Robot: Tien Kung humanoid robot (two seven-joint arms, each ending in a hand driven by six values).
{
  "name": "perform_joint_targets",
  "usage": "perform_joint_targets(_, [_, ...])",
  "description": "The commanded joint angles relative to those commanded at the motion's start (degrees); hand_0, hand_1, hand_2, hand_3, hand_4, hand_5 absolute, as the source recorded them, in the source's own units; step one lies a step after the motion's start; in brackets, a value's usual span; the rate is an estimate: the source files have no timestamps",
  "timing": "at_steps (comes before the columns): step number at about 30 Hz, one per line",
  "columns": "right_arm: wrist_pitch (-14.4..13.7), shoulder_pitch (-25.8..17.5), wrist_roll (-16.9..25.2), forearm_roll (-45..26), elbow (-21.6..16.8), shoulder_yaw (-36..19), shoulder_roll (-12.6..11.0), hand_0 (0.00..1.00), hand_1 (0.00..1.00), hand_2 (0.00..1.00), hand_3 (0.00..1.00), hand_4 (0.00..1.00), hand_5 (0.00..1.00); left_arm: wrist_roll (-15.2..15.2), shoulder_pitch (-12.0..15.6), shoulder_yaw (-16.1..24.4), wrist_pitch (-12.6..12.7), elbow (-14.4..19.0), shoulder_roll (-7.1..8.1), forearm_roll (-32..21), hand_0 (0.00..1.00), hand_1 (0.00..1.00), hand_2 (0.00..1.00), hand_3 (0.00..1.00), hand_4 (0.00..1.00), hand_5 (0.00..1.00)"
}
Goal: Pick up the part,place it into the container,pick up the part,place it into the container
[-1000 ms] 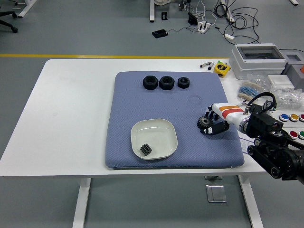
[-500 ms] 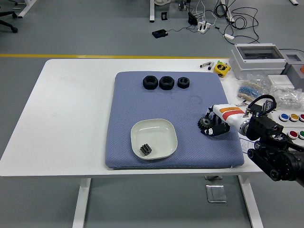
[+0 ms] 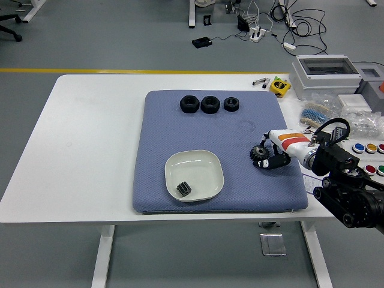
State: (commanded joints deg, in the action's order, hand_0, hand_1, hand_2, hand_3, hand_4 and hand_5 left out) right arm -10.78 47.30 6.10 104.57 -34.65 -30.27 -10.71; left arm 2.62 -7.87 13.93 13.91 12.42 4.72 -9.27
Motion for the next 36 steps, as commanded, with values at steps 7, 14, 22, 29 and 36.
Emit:
perform_joint_targets(7, [-0.3,0.2,-0.6,1.7,-5.3,-1.7,-1.0,0.002,0.074,0.199,0.264,0.705,0.472,0.0,0.0,-0.1,0.0,0.0,-0.01,-0.2,0.697,0.613,0.65,0.558,0.567,0.587])
perform_joint_targets(14, [-0.8,1.0,-1.6,3.6,-12.3,-2.2,-0.9,0.002,0.074,0.196,0.259,0.704,0.471,0.0,0.0,0.0,0.0,0.0,0.06,0.1,0.697,0.609,0.651,0.559,0.567,0.586])
perform_joint_targets(22, [0.9,2.4,-3.4,4.8,-19.2,0.0,0.4,0.002,0.072,0.195,0.257,0.704,0.47,-0.1,0.1,0.4,0.1,-0.1,0.19,0.6,0.698,0.608,0.651,0.558,0.568,0.587])
perform_joint_targets(29, [2.3,5.2,-4.7,5.7,-21.1,4.6,3.0,0.002,0.073,0.195,0.257,0.705,0.471,-0.2,0.1,0.6,0.2,-0.1,0.39,1.0,0.7,0.603,0.651,0.559,0.568,0.588])
perform_joint_targets(36, [5.8,7.5,-7.3,8.1,-16.7,9.7,6.5,0.002,0.073,0.199,0.258,0.707,0.472,-0.3,0.3,0.8,0.2,-0.1,0.53,1.2,0.698,0.601,0.652,0.56,0.567,0.587])
